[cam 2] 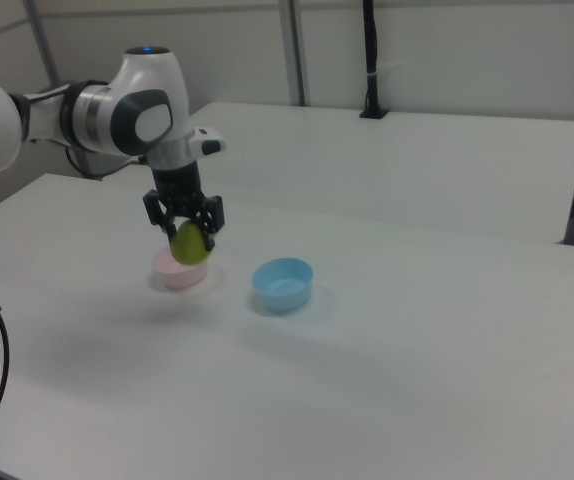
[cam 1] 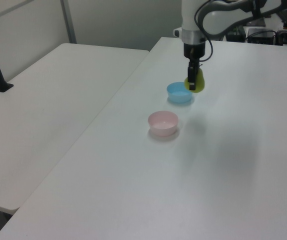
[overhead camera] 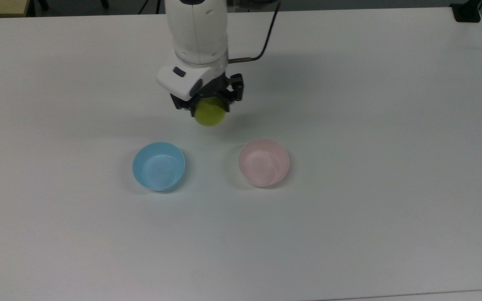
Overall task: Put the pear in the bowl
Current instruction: 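Carry the held pear over to the pale pink bowl, then lower the pear into the pink bowl and open the gripper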
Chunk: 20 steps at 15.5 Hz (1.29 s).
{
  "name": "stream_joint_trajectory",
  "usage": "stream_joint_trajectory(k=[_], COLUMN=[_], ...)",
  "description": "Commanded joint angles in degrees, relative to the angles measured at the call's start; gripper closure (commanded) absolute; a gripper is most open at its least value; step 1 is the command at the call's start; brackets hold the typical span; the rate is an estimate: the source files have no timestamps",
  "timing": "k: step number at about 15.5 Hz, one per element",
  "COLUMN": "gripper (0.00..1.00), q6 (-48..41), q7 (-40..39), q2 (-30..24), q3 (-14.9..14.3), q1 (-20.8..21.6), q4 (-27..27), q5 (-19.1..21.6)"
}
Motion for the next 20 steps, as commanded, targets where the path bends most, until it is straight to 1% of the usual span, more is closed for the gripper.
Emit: stream_joint_trajectory(k=[1, 3, 5, 6, 8, 9, 10, 11, 12, 13, 15, 16, 18, 20], gripper=[0.75, 0.75, 0.75, 0.75, 0.74, 0.68, 0.6, 0.43, 0.1, 0.0, 0.0, 0.0, 0.0, 0.0], q6=[0.8, 5.9, 13.7, 15.3, 15.6, 15.6, 15.6, 15.6, 15.6, 15.5, 15.3, 15.0, 13.9, 9.2], q7=[0.7, 4.9, 9.8, 10.5, 10.4, 10.4, 10.5, 10.5, 10.7, 10.6, 10.7, 10.7, 10.7, 10.6], q2=[7.5, 9.7, 13.1, 14.2, 15.3, 15.9, 16.4, 16.6, 16.6, 16.5, 15.9, 14.7, 11.0, 7.5], q3=[-0.8, -0.9, -1.0, -1.0, -1.0, -1.0, -1.0, -1.0, -0.9, -0.9, -0.9, -0.9, -0.9, -0.8], q1=[3.8, 5.7, 7.7, 8.4, 8.7, 8.7, 8.7, 8.7, 8.7, 8.8, 9.2, 8.9, 8.4, 7.3], q4=[8.2, 8.7, 8.7, 8.8, 8.7, 8.7, 8.7, 8.7, 8.6, 8.5, 8.6, 8.4, 7.0, 6.1], q5=[4.1, 4.6, 4.6, 4.4, 4.3, 4.2, 4.2, 4.2, 4.1, 3.9, 3.8, 3.8, 3.8, 3.3])
